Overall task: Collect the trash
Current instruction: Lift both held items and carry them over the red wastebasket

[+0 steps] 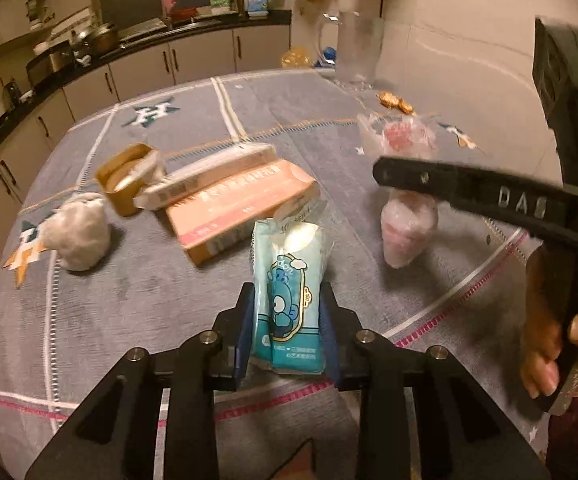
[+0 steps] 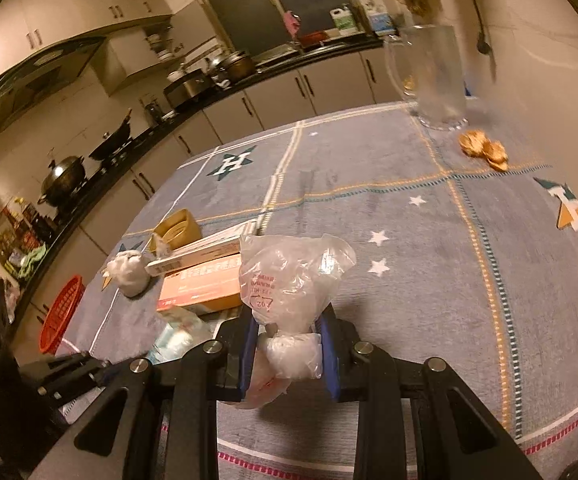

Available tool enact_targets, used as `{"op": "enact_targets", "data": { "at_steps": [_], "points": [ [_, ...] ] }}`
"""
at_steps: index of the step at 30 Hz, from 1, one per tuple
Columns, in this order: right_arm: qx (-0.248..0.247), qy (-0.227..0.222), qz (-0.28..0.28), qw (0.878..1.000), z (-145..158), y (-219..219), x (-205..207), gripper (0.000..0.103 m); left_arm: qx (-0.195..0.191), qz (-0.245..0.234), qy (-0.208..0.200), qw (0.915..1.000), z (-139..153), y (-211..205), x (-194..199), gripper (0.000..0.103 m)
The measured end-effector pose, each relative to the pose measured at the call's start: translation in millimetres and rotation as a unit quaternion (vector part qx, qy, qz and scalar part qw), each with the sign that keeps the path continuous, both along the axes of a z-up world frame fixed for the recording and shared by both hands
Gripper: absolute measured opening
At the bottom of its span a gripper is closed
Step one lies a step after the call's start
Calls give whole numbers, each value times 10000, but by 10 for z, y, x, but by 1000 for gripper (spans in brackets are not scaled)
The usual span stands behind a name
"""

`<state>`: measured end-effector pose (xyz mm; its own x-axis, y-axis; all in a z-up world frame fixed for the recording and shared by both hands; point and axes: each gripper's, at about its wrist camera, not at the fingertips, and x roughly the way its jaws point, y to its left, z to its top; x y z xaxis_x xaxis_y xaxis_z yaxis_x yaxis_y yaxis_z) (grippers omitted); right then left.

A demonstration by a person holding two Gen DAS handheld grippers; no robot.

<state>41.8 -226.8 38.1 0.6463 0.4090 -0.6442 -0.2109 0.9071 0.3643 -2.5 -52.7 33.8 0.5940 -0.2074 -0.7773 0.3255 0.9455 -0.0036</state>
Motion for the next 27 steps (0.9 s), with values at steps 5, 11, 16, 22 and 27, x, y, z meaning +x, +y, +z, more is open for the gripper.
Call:
{"op": "enact_targets", "data": {
  "at_steps": [5,11,16,22,27],
  "points": [
    [-94,-73,165,9998,8,94,-26,30,18,249,-147,9996,88,158,-37,29],
    [-311,-112,251,9991,21,198,-67,30,12,476,-180,9987,107,336,-70,30],
    [-405,-139,451,9981,75,378,-230,30,80,567,-322,9978,161,441,-159,31],
    [-409,-173,633,9970,121,583,-392,30,66,638,-389,9972,197,536,-211,31],
    [-449,-140,783,9958,112,739,-444,30,26,691,-378,9969,194,608,-230,31]
  ]
}}
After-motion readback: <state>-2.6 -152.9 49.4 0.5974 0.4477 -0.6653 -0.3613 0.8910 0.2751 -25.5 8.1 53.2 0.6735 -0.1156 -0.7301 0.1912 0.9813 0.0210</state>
